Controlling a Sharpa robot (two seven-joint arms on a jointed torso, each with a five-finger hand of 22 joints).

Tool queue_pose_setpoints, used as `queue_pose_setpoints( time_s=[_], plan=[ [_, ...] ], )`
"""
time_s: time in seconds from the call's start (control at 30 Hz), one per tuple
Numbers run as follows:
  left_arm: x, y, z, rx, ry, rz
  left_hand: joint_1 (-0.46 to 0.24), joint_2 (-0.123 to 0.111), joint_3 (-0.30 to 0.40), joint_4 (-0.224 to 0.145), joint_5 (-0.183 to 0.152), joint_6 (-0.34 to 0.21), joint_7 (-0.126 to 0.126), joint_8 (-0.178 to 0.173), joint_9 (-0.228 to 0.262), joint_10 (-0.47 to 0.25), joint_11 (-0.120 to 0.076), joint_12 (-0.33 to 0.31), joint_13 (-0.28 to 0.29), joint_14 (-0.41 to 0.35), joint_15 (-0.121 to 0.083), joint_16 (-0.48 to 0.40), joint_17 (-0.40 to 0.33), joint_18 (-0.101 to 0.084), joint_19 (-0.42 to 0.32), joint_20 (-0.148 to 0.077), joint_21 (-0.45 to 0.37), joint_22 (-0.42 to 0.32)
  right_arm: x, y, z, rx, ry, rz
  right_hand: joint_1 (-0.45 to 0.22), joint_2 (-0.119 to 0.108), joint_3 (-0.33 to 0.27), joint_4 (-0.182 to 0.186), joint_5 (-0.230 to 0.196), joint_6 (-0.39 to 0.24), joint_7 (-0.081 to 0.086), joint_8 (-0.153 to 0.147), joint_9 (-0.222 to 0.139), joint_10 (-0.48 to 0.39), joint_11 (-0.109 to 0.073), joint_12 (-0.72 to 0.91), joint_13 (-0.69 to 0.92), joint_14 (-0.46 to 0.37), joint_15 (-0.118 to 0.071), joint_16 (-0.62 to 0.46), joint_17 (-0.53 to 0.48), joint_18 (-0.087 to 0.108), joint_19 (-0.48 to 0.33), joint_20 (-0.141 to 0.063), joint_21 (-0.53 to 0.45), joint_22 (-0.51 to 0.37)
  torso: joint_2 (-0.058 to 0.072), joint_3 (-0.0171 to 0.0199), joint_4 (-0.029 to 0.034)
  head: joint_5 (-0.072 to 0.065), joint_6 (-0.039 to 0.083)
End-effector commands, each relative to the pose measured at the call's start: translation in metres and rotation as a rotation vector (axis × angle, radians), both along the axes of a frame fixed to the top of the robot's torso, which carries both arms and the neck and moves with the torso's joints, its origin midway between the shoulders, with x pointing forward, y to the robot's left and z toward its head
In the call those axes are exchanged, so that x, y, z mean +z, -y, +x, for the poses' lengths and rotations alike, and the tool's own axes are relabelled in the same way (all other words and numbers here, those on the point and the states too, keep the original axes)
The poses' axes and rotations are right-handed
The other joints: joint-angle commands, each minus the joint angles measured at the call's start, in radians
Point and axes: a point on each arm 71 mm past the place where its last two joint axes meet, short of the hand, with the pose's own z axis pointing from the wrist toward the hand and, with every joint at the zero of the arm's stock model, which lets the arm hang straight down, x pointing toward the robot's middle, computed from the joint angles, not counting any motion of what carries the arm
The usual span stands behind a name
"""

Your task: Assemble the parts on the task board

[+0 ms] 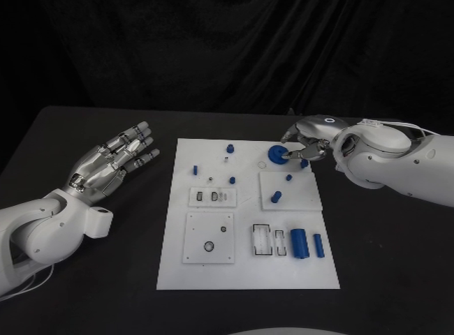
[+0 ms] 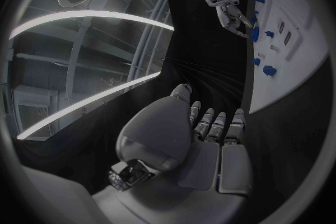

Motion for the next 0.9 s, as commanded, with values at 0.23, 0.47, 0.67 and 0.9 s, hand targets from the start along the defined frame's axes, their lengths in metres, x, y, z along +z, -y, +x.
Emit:
queue_pose_setpoints(
  time_s=[0.23,0.47,0.67,0.9],
  plan=[
    [0.007,-0.001,-0.001,0.002,0.076,-0.073,-0.001,0.005,0.006,-0.001,0.006,-0.005,-0.004,-0.002,-0.001,-0.005,0.002,0.003,0.0,0.0,0.005,0.004,0.001,0.006,0.001,0.007,0.005,0.001,-0.006,-0.001,0.002,-0.011,-0.005,-0.012,0.008,0.003,0.0,-0.009,0.014,-0.011,0.001,-0.007,-0.002,0.109,-0.005,0.003,0.263,0.106,-0.003,0.002,0.263,-0.012,0.049,0.0,-0.003,0.192,0.001,0.0006,-0.0003,0.0,-0.011],
    [0.006,0.0,0.0,-0.002,0.074,-0.074,0.002,0.005,0.014,-0.005,0.008,-0.008,-0.003,-0.003,-0.001,-0.006,0.003,0.002,-0.001,-0.001,0.006,0.003,0.0,0.006,0.0,0.008,0.004,0.0,-0.012,-0.004,0.004,0.002,-0.015,-0.017,0.012,0.009,0.005,-0.015,0.04,0.001,0.001,-0.004,0.001,0.109,-0.006,0.003,0.263,0.106,-0.005,0.002,0.263,-0.011,0.046,-0.001,-0.007,0.188,0.001,0.001,-0.0005,0.0,-0.018],
    [0.006,-0.001,0.0,0.0,0.073,-0.071,0.003,0.005,0.016,-0.006,0.008,-0.01,-0.003,-0.003,-0.001,-0.007,0.004,0.002,-0.001,-0.001,0.007,0.003,0.0,0.006,0.0,0.008,0.004,0.0,-0.017,-0.007,0.005,0.018,-0.016,-0.013,0.016,0.016,0.011,-0.02,0.054,0.013,-0.003,0.001,0.004,0.109,-0.009,0.003,0.263,0.106,-0.007,0.002,0.263,-0.01,0.045,-0.003,-0.009,0.187,0.0,0.002,-0.0021,0.004,-0.022],
    [0.005,-0.001,0.001,0.0,0.07,-0.07,0.003,0.005,0.019,-0.008,0.008,-0.011,-0.002,-0.003,-0.002,-0.007,0.005,0.001,-0.001,-0.002,0.007,0.003,0.0,0.005,-0.001,0.008,0.004,0.0,-0.018,-0.011,0.006,0.043,-0.005,-0.005,0.022,0.026,0.022,-0.027,0.099,0.029,-0.009,0.005,0.008,0.109,-0.014,0.003,0.263,0.106,-0.012,0.002,0.263,-0.01,0.045,-0.007,-0.011,0.187,0.001,0.0009,-0.0019,0.006,-0.026]
  ],
)
